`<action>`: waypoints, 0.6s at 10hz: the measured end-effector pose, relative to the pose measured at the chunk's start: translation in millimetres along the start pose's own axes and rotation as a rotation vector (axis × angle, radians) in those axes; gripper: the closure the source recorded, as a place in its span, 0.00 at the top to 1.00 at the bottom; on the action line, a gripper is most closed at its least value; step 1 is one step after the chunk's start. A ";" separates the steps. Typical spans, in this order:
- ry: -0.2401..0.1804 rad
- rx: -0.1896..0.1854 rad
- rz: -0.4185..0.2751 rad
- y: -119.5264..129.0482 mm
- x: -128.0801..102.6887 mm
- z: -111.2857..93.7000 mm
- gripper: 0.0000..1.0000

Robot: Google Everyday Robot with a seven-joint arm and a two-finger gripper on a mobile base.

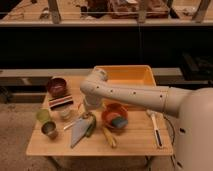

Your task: Place pepper in tray

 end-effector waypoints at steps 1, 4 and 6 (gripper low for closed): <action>-0.008 -0.015 -0.008 -11.3 -6.4 4.5 0.80; 0.000 -0.053 0.001 -18.2 -6.6 13.4 0.75; 0.027 -0.039 0.003 -12.8 -1.1 15.8 0.58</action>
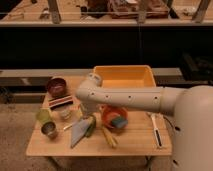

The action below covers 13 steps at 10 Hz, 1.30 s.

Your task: Place pepper in tray

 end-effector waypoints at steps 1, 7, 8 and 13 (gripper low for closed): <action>0.006 0.009 0.003 4.2 4.6 4.3 0.51; 0.019 0.012 0.009 23.7 29.1 21.6 0.49; 0.030 0.017 0.010 29.7 31.6 26.1 0.49; 0.054 0.026 0.007 53.0 36.1 43.0 0.49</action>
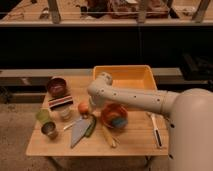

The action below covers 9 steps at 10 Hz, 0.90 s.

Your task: Place pepper in tray

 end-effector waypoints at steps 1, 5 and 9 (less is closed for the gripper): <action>-0.005 0.006 -0.010 -1.4 -2.1 10.3 0.49; -0.018 0.015 -0.031 0.3 -9.2 30.3 0.49; -0.018 0.020 -0.055 -8.0 -11.9 31.2 0.49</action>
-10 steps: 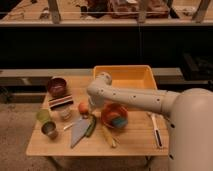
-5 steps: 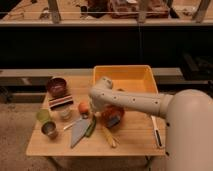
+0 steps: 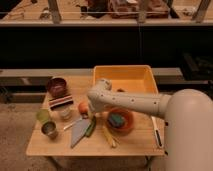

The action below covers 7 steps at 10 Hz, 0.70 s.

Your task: Place pepper in tray

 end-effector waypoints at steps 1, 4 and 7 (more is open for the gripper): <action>0.003 0.003 -0.006 -1.7 -0.2 -0.5 0.49; 0.002 0.006 -0.021 -5.8 -2.4 0.2 0.49; -0.010 0.010 -0.020 -6.6 -6.7 4.8 0.49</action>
